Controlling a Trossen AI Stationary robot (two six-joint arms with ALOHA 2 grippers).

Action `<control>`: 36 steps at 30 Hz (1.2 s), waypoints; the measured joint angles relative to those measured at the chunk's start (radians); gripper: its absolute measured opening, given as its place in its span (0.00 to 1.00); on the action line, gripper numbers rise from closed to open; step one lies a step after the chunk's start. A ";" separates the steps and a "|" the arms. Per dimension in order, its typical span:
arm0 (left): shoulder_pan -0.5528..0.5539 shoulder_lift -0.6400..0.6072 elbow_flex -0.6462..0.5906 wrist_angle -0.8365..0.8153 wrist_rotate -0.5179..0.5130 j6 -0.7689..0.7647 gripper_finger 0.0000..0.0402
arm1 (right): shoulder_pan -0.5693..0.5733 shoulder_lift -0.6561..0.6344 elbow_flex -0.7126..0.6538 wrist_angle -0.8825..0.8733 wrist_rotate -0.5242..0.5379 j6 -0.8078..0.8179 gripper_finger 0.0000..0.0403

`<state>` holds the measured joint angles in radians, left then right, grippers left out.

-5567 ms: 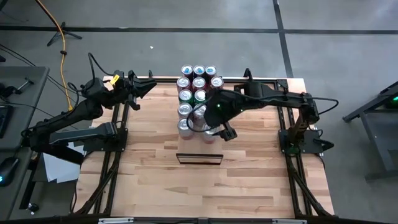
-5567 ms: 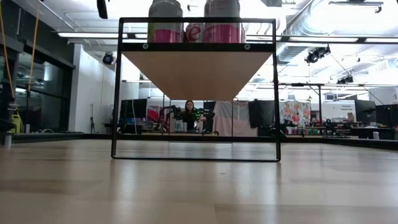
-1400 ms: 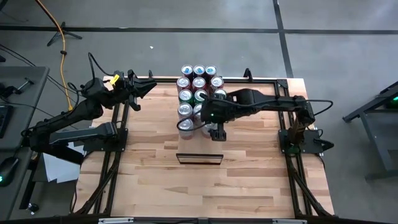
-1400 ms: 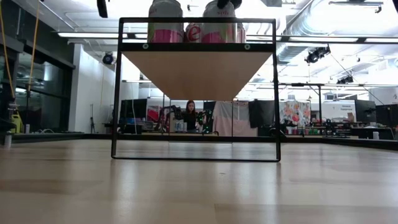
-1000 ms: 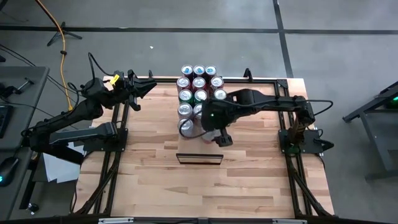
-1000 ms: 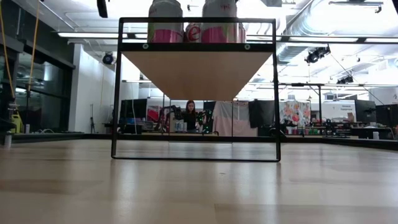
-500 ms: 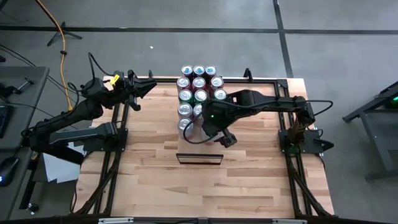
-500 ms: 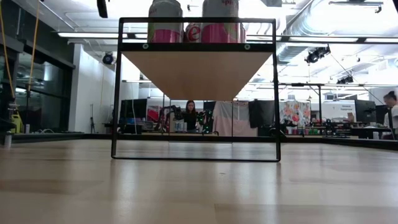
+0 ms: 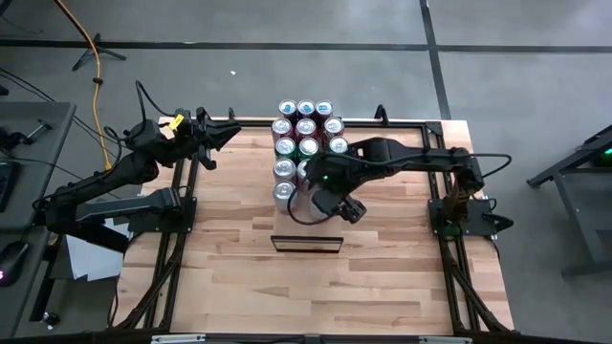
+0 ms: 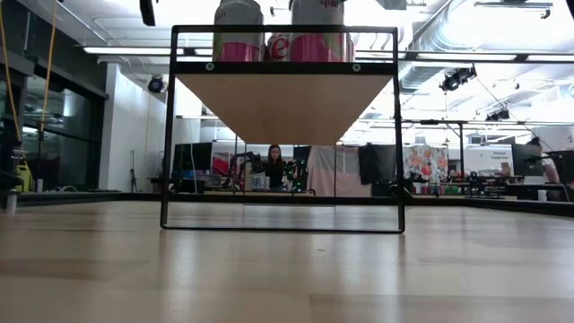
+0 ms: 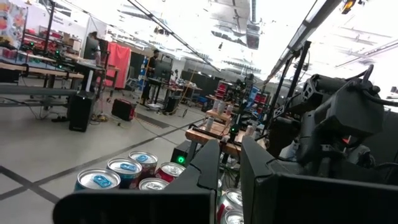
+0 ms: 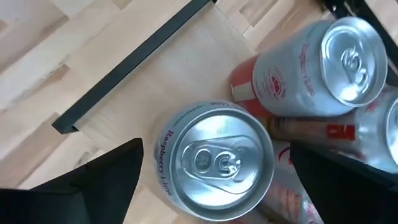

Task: Place canned beverage on shelf
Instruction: Put the pink white soda can on the shelf

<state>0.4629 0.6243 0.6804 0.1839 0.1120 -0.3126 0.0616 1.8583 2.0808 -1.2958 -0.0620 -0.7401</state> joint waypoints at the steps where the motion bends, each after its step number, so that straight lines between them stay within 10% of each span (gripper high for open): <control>1: 0.000 0.000 0.000 0.000 -0.003 0.000 0.00 | 0.000 0.003 0.000 0.004 0.000 -0.015 0.97; 15: 0.000 0.000 0.000 -0.003 -0.036 0.000 0.00 | 0.001 0.014 -0.001 -0.017 -0.001 -0.080 0.96; 24: 0.000 0.000 0.000 -0.003 -0.036 0.000 0.00 | 0.006 0.013 -0.001 -0.020 -0.002 -0.094 0.72; 36: 0.000 0.000 0.000 -0.002 -0.037 0.000 0.00 | 0.058 0.013 0.000 -0.036 0.258 0.512 0.67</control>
<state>0.4633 0.6247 0.6804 0.1818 0.0753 -0.3122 0.1193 1.8709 2.0803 -1.3319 0.1959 -0.2279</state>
